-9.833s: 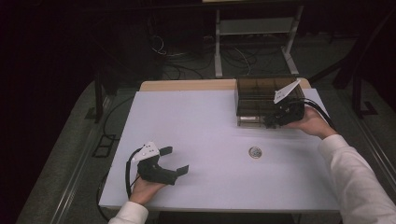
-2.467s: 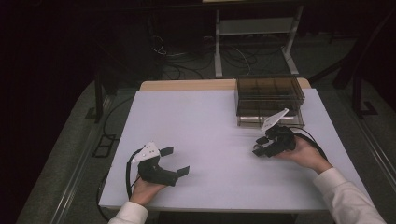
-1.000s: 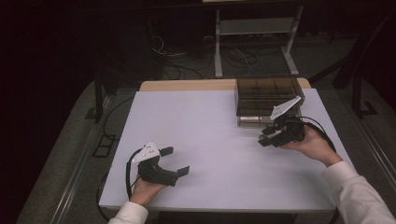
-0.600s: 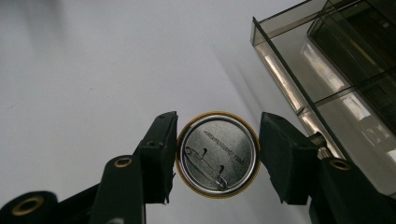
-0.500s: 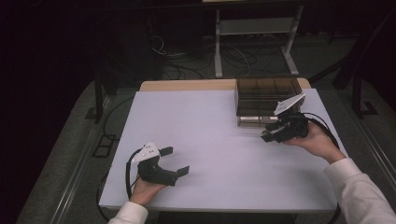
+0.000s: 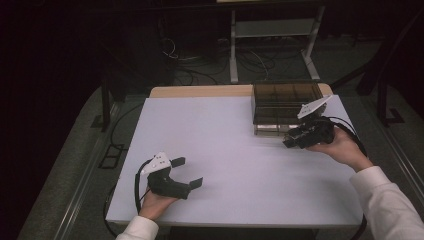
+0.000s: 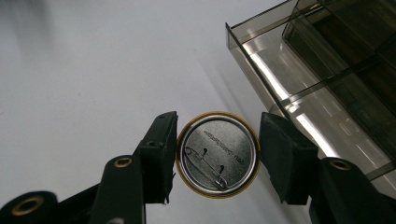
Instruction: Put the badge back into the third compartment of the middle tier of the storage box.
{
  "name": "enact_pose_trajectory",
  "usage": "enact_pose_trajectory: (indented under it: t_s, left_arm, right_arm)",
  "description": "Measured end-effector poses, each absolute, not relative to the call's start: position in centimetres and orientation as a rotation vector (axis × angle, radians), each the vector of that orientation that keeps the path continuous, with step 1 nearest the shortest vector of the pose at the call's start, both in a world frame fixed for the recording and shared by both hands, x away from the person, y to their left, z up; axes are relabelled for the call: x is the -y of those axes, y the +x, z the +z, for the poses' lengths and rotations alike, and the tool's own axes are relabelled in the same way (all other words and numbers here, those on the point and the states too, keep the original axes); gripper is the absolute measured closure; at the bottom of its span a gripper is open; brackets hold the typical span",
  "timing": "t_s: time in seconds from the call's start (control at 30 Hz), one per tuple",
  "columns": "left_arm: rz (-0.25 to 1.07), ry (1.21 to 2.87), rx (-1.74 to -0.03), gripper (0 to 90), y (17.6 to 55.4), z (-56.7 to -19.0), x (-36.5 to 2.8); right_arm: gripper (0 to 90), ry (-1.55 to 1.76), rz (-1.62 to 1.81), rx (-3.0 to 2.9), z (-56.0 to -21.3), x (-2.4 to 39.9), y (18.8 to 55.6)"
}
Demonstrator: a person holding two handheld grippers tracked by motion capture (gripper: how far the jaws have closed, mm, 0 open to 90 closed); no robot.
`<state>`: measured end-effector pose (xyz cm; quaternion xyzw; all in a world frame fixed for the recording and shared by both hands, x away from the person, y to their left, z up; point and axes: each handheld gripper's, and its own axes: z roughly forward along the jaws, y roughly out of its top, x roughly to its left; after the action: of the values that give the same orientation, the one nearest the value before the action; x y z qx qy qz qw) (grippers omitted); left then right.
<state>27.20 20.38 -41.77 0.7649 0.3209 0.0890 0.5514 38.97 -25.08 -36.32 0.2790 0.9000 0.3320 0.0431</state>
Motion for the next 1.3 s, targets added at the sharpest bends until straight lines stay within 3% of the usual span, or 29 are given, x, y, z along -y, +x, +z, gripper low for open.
enact_pose_trajectory:
  t_s: [1.3]
  left_arm:
    - [0.209, 1.811, -0.763, 0.0, 27.3, -41.8, -20.4]
  right_arm:
    - [46.8, 0.959, 1.032, -2.679, -35.1, 28.0, 41.4]
